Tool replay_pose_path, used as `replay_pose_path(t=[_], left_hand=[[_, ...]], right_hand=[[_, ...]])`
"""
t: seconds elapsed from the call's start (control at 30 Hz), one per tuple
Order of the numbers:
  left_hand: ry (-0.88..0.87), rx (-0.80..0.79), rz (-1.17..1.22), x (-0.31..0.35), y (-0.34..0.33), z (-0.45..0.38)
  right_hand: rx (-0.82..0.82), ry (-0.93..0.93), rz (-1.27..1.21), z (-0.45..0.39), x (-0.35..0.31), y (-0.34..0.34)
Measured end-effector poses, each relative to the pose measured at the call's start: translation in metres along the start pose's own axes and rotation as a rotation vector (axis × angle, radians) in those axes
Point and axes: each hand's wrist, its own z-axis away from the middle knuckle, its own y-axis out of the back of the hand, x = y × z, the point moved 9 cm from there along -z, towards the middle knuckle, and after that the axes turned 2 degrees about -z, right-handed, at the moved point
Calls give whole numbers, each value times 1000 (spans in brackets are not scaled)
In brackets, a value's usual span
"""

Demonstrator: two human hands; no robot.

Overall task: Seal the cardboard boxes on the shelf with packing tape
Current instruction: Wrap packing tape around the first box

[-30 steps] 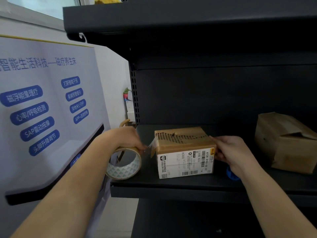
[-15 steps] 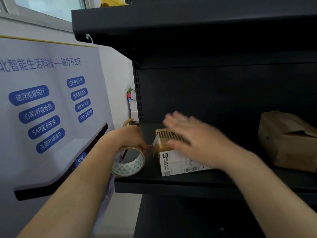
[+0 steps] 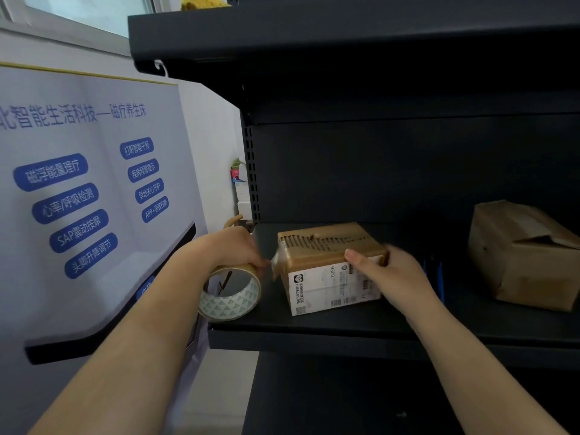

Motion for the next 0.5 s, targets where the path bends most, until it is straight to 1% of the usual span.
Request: replay_pose_path(t=[0.07,0.1,0.17,0.2,0.23,0.27,0.33,0.37,0.43,0.5], left_hand=[[17,13,-4,-2,2,1],[20,16,-7,-4,2,1],[17,8,-12,-5,2,2],[19,6,-11,-6,2,3],[19,7,-6,-7,3,3],[21,8,0,-8,3,3],[18,7,9,-9,3,3],[18,2,16,-10,3,3],[23,-1,21,-11,3,2],[29,4,19,-13,4,4]], right_hand=[[-42,-65,108,0,15,-4],[-24,-58,158,1,12,-1],[45,20,139,3,-16,13],[29,97,164,3,-39,17],[-55,180,279,3,-66,12],[-190,256,447,1,-88,-1],[-497,376,784,-4,-109,-39],[-622,410,913,-9,-111,-59],[-791,424,1106,-19,-105,-92],[-876,393,1221,-29,-87,-113]])
